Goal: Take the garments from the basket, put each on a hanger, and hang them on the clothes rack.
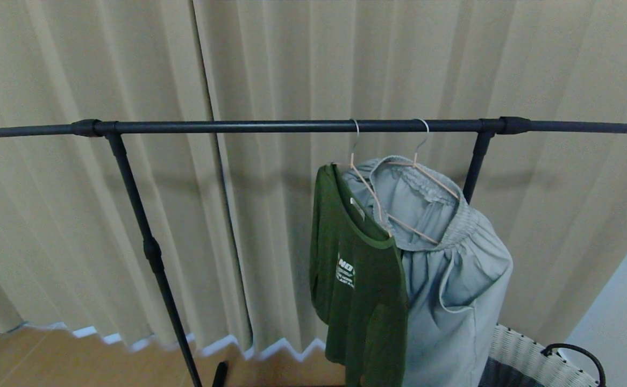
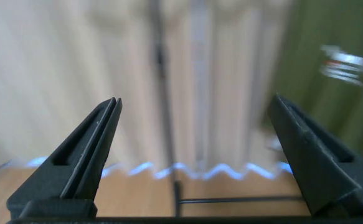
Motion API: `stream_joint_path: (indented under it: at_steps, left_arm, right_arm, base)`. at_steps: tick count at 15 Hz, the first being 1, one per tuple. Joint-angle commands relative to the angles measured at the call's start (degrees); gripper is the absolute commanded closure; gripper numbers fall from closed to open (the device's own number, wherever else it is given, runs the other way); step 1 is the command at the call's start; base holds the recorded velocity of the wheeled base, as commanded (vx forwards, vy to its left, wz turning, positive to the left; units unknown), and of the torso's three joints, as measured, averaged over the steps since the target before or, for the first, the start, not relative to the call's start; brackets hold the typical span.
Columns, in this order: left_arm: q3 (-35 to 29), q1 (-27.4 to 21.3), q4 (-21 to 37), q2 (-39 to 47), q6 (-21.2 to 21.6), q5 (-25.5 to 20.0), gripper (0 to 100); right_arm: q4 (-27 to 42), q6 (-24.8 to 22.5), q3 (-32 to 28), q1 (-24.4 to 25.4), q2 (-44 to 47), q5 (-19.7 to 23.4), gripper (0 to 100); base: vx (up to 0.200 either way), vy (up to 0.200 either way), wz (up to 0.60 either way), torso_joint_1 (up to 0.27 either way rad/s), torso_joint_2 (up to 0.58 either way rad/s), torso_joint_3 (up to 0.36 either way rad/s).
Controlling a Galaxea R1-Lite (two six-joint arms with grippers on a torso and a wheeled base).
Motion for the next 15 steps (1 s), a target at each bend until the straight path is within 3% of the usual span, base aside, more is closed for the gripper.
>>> stream_joint_path:
  at_steps: [1,7,8,9,11,15]
  left_arm:
    - [0.11,0.02,-0.17,-0.06,-0.15,-1.05,0]
    - [0.11,-0.16,-0.08,-0.06,0.2,-3.51,0]
    - [0.11,-0.16,-0.08,-0.06,0.2,-3.51,0]
    - [0.11,-0.16,-0.08,-0.15,0.11,-3.42,0]
    - [0.11,-0.16,-0.08,-0.24,-0.24,-3.07,0]
    - [0.11,-0.16,-0.08,-0.24,-1.21,-1.32,0]
  right_arm:
    - [0.03,-0.03,0.65,-0.13,-2.02,-0.53,0]
    - [-1.81,0.32,2.23,-0.13,-2.02,-7.39,0]
    - [-1.73,0.84,2.15,-0.13,-2.02,-13.01,0]
    - [-1.64,0.84,2.15,-0.13,-2.02,-14.42,0]
    - [-1.9,0.93,2.41,-0.13,-2.02,-13.45,0]
    - [-2.08,1.99,3.64,-0.13,-2.02,-2.29,0]
  base:
    - [0.0,0.0,0.0,0.0,0.0,0.0]
    - [0.0,0.0,0.0,0.0,0.0,0.0]
    - [0.0,0.0,0.0,0.0,0.0,0.0]
    - [0.0,0.0,0.0,0.0,0.0,0.0]
    - [0.0,0.0,0.0,0.0,0.0,0.0]
    - [0.0,0.0,0.0,0.0,0.0,0.0]
